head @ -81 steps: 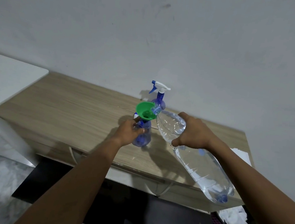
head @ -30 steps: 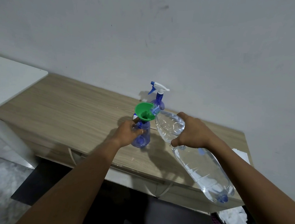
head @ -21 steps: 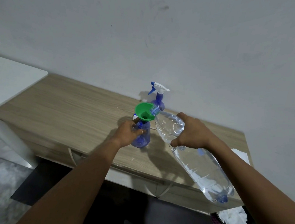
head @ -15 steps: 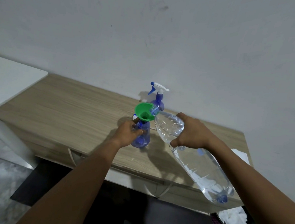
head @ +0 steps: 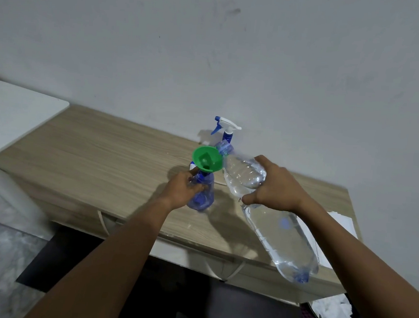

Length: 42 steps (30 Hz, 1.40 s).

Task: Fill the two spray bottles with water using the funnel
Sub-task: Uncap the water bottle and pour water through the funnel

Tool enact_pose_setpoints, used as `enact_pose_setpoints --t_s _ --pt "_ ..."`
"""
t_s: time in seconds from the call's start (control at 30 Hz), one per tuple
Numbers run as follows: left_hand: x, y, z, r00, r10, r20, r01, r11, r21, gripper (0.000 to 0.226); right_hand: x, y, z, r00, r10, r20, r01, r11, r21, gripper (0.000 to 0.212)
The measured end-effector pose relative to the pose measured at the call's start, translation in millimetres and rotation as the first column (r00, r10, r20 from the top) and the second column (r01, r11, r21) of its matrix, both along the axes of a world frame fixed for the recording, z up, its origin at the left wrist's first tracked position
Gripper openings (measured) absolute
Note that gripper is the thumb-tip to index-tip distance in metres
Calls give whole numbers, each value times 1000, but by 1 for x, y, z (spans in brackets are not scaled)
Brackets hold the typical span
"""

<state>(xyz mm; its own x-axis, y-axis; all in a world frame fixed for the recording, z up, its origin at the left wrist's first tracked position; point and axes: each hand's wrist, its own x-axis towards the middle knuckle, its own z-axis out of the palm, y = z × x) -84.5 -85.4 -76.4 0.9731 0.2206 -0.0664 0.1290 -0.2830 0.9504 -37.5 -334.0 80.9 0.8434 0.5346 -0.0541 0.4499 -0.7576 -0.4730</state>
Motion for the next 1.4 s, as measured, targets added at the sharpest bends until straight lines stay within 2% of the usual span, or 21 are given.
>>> enact_pose_setpoints --t_s 0.17,0.3,0.4,0.63,0.87,1.0,1.1,1.17,1.23,1.3,1.33,1.4 --pt "-2 -2 4 1000 3 11 -4 1000 3 51 7 -1 -2 995 -85 54 68 963 260 81" --pt "-2 -1 5 1000 0 -10 0 1000 14 42 14 3 -11 973 -226 38 175 839 515 73" --pt "-4 0 7 1000 -7 5 7 1000 21 45 19 11 -26 931 -365 -6 287 721 631 73" --pt "-6 -1 11 999 -14 30 14 1000 -14 40 27 21 -58 859 -511 -38 373 574 729 81" --pt "-7 -2 11 999 -11 38 12 1000 -21 38 37 14 -68 867 -498 -29 362 588 723 92" --pt "-8 -1 13 999 -30 24 30 999 -31 40 37 11 -71 884 -465 -51 353 591 725 105" --pt "-9 1 15 999 -39 27 40 998 -42 43 26 12 -79 822 -568 -39 404 534 743 112" --pt "-9 1 15 998 -55 23 56 998 -30 42 9 14 -84 749 -660 67 363 492 791 98" --pt "-9 2 16 996 -81 24 81 997 -14 41 -8 18 -88 739 -646 192 233 512 827 67" --pt "-9 4 16 995 -99 21 100 995 -6 42 -20 27 -92 845 -481 233 107 578 809 38" --pt "-9 4 16 994 -107 16 107 994 -4 43 -24 32 -94 903 -381 197 83 605 792 31" --pt "-10 6 17 991 -132 6 132 991 -2 46 -26 43 -96 969 -242 53 117 638 761 35"
